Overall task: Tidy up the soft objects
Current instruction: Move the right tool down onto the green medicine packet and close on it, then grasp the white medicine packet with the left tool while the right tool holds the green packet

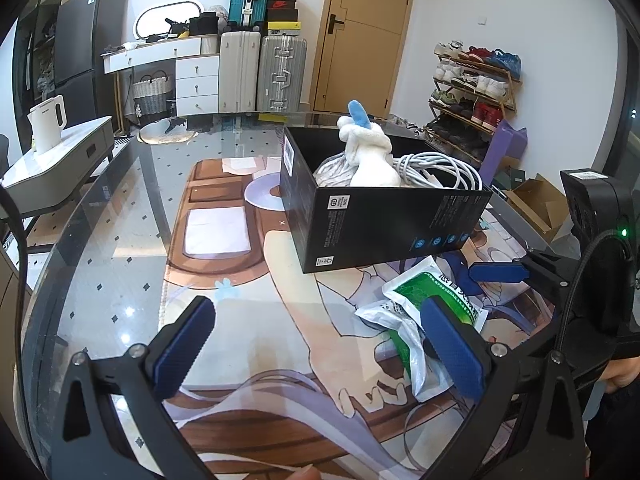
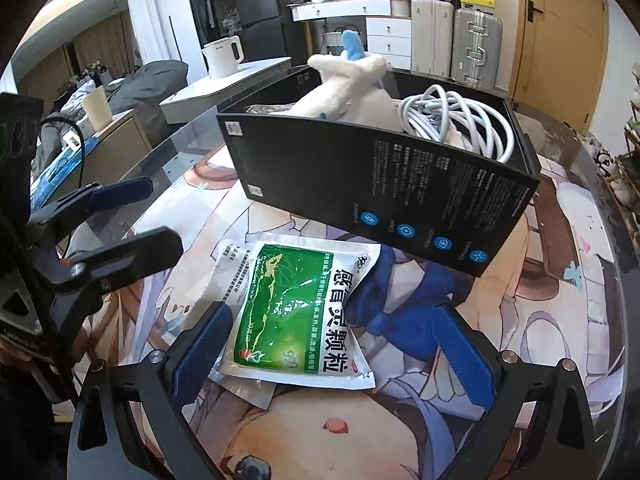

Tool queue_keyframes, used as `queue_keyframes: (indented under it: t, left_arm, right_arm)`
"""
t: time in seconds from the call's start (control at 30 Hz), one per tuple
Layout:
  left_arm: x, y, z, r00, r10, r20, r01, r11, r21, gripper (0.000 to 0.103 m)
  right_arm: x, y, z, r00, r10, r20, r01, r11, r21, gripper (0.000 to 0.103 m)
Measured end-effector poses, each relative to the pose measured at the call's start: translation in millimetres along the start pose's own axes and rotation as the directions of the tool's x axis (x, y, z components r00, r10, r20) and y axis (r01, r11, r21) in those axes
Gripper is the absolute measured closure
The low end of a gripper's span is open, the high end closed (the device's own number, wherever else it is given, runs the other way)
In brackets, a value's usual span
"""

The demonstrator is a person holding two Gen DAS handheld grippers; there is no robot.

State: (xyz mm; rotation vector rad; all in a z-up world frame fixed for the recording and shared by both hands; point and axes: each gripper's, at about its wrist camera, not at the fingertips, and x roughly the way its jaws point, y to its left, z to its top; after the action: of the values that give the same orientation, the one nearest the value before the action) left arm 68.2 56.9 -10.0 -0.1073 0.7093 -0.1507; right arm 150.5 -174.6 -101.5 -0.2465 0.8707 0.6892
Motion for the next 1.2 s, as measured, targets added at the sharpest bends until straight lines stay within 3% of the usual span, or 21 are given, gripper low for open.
queue_keyframes:
  t: [0.1, 0.6, 0.83, 1.2]
  left_arm:
    - [0, -1, -1, 1.0, 0.003, -0.004, -0.003, 1.0, 0.006, 0.0]
    - [5, -3, 0, 1.0, -0.005, -0.022, 0.005, 1.0, 0.002, 0.0]
    - [6, -3, 0, 1.0, -0.004, -0.027, 0.004, 1.0, 0.009, 0.0]
    - [8, -7, -1, 0.999, 0.008, -0.043, -0.007, 1.0, 0.028, 0.0]
  right_arm:
    - [-1, -1, 1, 1.0, 0.0, 0.003, 0.0, 1.0, -0.001, 0.016]
    - [-9, -8, -7, 1.0, -0.019, 0.006, 0.019, 0.999, -0.034, 0.051]
    - [-15, -16, -10, 1.0, -0.007, 0.01, 0.007, 1.0, -0.025, 0.06]
    - [-30, -28, -19, 1.0, -0.004, 0.026, 0.004, 1.0, -0.002, 0.06]
